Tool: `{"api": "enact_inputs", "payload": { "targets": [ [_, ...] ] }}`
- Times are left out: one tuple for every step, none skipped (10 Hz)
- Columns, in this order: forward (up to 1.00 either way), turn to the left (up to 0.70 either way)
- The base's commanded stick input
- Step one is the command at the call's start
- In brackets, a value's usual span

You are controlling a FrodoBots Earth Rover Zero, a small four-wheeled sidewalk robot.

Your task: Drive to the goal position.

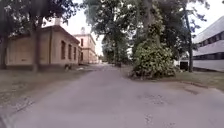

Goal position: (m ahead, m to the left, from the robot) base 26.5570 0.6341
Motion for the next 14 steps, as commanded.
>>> {"api": "enact_inputs", "payload": {
  "targets": [
    [0.85,0.0],
    [0.85,0.0],
    [0.85,0.0],
    [0.85,0.0],
    [0.85,0.0],
    [0.85,0.0],
    [0.85,0.0],
    [0.85,0.0],
    [0.85,0.0],
    [0.85,0.0],
    [0.85,0.0],
    [0.85,0.0],
    [0.85,0.01],
    [0.85,0.01]
  ]
}}
